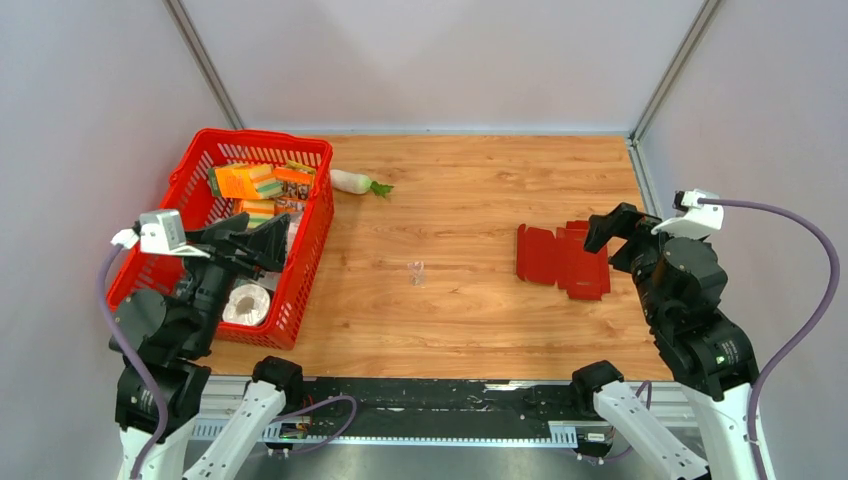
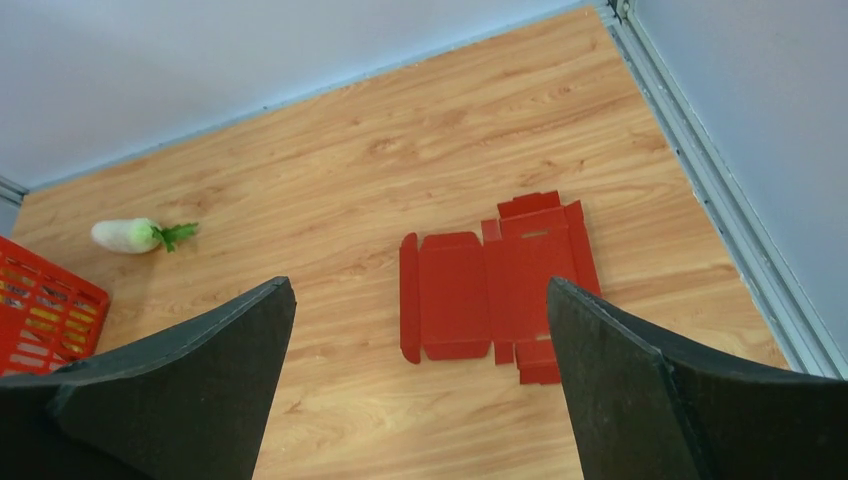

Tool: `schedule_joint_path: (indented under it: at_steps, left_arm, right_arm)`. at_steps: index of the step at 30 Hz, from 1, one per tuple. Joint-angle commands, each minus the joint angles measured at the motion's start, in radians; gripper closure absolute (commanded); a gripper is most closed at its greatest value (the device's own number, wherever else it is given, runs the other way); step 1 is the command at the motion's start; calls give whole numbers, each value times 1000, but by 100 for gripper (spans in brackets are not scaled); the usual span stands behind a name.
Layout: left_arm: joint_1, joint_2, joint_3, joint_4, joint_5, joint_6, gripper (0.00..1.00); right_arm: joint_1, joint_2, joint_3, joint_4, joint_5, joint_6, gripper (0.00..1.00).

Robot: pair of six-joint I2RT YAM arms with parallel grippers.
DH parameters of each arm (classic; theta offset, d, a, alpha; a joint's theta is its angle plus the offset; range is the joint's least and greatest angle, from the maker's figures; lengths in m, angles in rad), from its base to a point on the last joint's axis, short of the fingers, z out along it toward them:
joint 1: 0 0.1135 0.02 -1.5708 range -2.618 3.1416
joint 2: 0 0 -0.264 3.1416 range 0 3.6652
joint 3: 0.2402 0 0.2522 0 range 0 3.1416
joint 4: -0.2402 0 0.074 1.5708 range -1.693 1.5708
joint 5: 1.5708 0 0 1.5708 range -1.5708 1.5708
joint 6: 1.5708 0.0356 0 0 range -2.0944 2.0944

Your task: Fold the paper box

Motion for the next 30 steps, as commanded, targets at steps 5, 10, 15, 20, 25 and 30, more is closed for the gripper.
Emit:
schedule_joint_path:
  at_steps: [5,10,15,20,25,30]
  left_arm:
    - [4,50,11,-9,60,-9,6]
    - [4,89,25,-29,132,-40,6]
    - [4,191,7,11,404,-58,32]
    - [-15,291,-33,68,532,-81,28]
    - [-226,366,-71,137,408,-63,25]
    - [-475,486,-122,203,273,-15,24]
  right_arm:
    - [-3,82,92,-75,-94,-9,0]
    - [-3,154,104,-113,-174,46,0]
    - [-14,246,-3,-97,-368,126,0]
    - [-35,323,-184,38,-374,227,0]
    - [-260,386,-357,154,-283,292,0]
    - [-514,417,-445,301,-343,241,0]
